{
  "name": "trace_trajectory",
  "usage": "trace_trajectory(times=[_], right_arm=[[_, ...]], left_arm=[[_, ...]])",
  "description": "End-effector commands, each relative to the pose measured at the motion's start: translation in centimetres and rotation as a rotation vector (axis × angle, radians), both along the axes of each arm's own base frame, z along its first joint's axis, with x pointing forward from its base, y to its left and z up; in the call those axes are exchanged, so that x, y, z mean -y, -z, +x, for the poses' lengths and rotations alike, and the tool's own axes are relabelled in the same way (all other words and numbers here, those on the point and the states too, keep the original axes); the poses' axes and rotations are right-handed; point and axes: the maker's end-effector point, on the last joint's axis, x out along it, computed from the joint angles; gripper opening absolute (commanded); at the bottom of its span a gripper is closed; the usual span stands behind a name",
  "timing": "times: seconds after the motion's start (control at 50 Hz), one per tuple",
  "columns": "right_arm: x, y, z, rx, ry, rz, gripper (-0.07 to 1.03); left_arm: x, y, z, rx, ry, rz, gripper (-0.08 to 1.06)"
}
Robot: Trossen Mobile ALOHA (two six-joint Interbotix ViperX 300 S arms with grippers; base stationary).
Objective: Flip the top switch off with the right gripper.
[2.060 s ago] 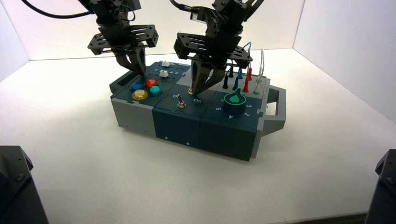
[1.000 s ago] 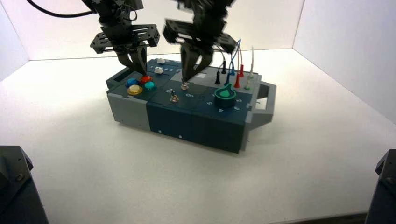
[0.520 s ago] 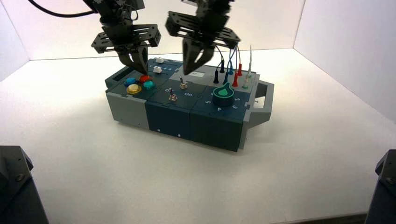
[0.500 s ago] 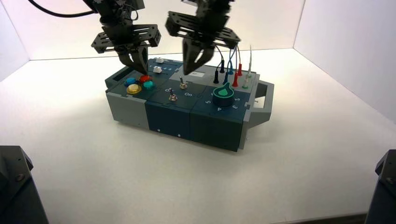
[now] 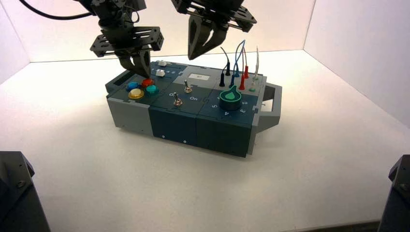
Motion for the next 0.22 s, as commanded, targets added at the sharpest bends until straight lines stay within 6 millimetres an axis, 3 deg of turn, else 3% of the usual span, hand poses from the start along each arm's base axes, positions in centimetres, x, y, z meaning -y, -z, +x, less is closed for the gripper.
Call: trace_trajectory(times=[0.02, 0.22], right_arm=[[-0.63, -1.94, 0.14, 0.050, -0.022, 0.026, -0.02], [-0.42, -2.02, 0.03, 0.055, -0.030, 0.018, -0.02]], left_arm=[[0.45, -0.73, -0.22, 0.016, 0.017, -0.005, -0.03], [0.54, -0.73, -0.26, 0.017, 0.022, -0.005, -0.03]])
